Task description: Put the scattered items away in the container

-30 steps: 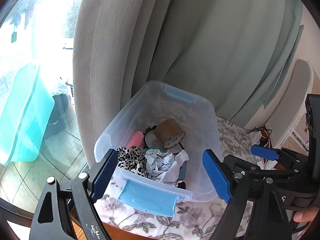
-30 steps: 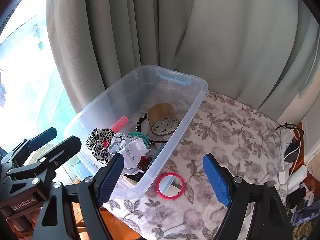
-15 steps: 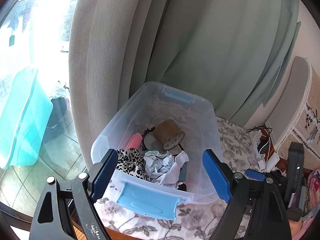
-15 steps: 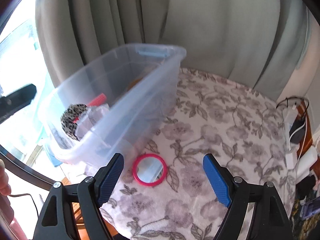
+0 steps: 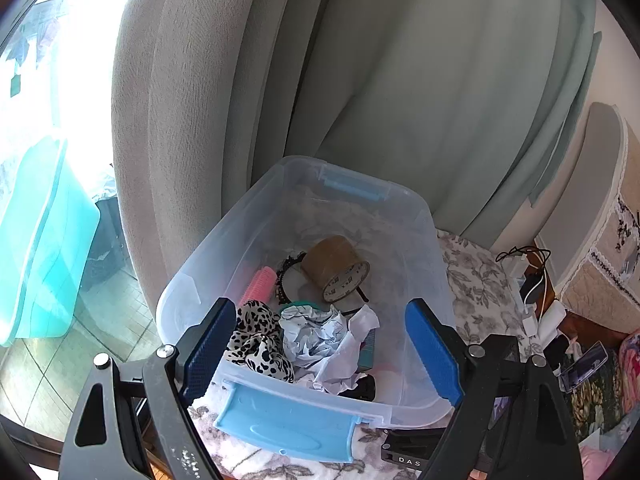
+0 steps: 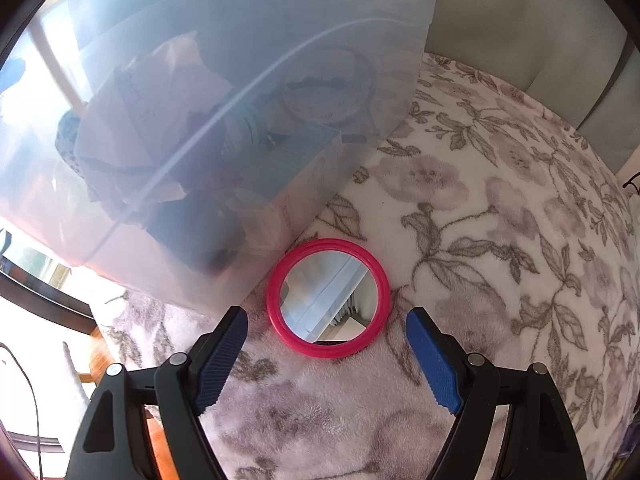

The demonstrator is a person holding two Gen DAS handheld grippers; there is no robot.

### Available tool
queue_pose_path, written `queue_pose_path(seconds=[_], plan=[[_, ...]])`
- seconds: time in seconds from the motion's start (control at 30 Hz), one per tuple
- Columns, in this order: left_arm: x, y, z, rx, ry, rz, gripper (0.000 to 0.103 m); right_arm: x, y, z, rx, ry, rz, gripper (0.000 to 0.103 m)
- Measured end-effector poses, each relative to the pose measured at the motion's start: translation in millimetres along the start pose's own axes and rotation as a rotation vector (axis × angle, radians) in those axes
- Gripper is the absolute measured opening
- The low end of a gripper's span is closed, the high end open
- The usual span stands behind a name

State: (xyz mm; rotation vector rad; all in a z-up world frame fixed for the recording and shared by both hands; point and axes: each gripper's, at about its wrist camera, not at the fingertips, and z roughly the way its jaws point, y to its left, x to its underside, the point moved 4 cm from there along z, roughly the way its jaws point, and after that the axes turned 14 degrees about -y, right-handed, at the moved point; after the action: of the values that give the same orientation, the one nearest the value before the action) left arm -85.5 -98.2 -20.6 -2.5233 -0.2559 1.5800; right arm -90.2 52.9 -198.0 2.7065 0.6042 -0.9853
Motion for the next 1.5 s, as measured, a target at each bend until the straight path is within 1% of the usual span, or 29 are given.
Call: queue_pose_path(seconds=[0.1, 0.33, 0.43, 0.47, 0.67, 0.83, 1.0, 1.3, 1.4, 1.5], plan=[[2.4, 2.7, 5.0, 0.0, 0.01, -0.011, 0.087, 3.5, 0.3, 7.3, 0.002, 0.003, 0.003, 0.084], [6.5, 4.7, 15.2, -0.007, 0.034, -0.016, 0.087, -0.4, 4.5, 14.5, 0.037, -0.031, -0.01, 0.083], [7.4, 3.3, 17.6, -0.009, 0.042, -0.011, 0.087, -0.6, 8.9, 13.8, 0.047, -0.044, -0.036, 0.078], [7.5, 2.8, 18.0, -0.01, 0.043, -0.009, 0.087, -0.8, 9.3, 13.1, 0.046, -0.048, -0.038, 0.075], [7.3, -0.4, 16.7, -0.01, 0.05, -0.004, 0.087, -2.1, 9.6, 12.6, 0.038, -0.047, -0.021, 0.075], [4.2, -2.8, 11.8, -0.009, 0.043, -0.006, 0.087, -3.3, 5.0, 3.3, 0.044, -0.06, 0.006, 0.075], [0.7, -6.9, 1.1, -0.006, 0.027, 0.0, 0.087, -10.3, -10.7, -21.4, 0.073, -0.106, 0.052, 0.075], [-10.9, -13.5, -21.9, 0.013, -0.018, 0.005, 0.087, -47.6, -38.1, -87.7, 0.16, -0.258, 0.112, 0.075], [-13.9, -14.7, -28.8, 0.015, -0.033, 0.007, 0.087, -65.7, -39.2, -110.4, 0.171, -0.317, 0.124, 0.075], [-16.5, -13.8, -34.5, 0.015, -0.044, 0.005, 0.087, -85.9, -24.8, -136.9, 0.154, -0.391, 0.098, 0.075]])
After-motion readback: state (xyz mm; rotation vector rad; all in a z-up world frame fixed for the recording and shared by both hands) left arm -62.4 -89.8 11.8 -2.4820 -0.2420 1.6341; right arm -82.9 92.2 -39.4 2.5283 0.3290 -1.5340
